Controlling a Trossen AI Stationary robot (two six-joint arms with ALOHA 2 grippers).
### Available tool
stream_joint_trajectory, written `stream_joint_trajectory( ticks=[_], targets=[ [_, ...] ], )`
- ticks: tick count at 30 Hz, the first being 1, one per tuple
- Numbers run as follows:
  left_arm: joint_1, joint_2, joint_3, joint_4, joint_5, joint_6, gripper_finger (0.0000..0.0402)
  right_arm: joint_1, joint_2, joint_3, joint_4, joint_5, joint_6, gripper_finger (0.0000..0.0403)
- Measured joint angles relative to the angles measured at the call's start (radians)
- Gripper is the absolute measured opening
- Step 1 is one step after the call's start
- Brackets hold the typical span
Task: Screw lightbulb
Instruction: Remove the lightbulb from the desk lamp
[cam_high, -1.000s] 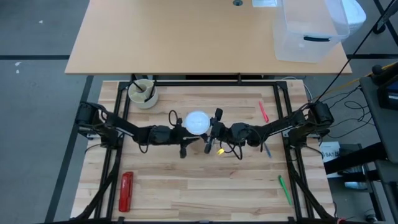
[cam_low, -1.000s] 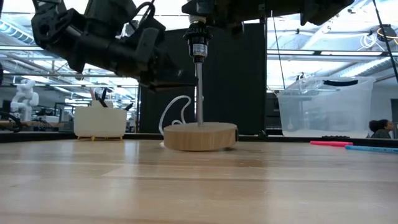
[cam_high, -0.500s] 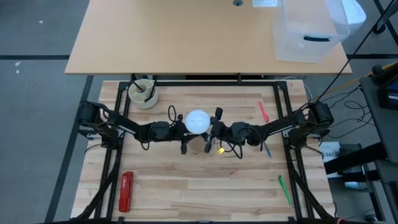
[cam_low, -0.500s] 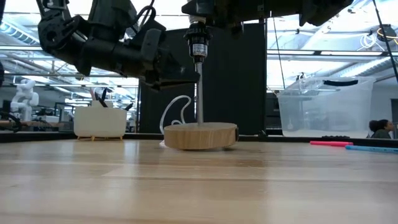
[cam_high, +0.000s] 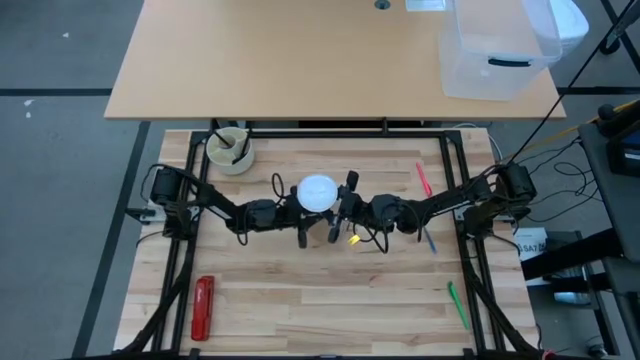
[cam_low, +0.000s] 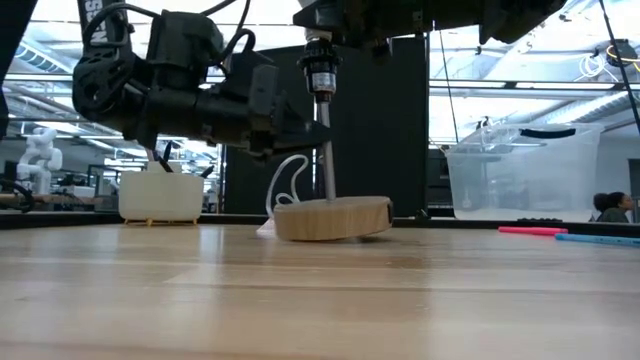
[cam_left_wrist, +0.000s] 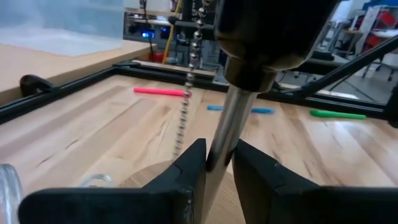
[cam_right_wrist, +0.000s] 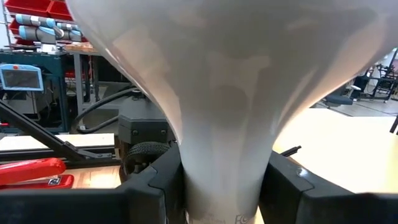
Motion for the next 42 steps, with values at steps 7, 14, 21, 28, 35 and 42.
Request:
stream_joint_trajectory(
  ticks=[7,14,21,28,35,42],
  targets=[
    [0.001,0.0,0.006,-0.005,-0.004,0.041,0.003,-0.008,0.0,0.0,0.002,0.006,0.003,0.0142],
    [0.002,0.0,0.006,-0.006,-0.004,0.052,0.0029,-0.007,0.0,0.0,0.0,0.003,0.003,0.0144],
    [0.003,-0.001,0.007,-0.033,0.025,0.049,0.0029,-0.006,0.0,0.0,-0.016,-0.006,-0.018,0.0145],
    [0.005,-0.003,0.008,-0.055,0.11,0.066,0.0029,-0.006,-0.005,0.003,-0.057,-0.07,-0.036,0.0145],
    [0.004,-0.004,0.008,-0.073,0.19,0.079,0.0029,-0.025,-0.061,0.004,-0.188,-0.215,-0.014,0.0145],
    [0.008,-0.004,0.008,-0.089,0.253,0.09,0.0029,-0.065,-0.109,0.002,-0.282,-0.363,-0.026,0.0151]
  ],
)
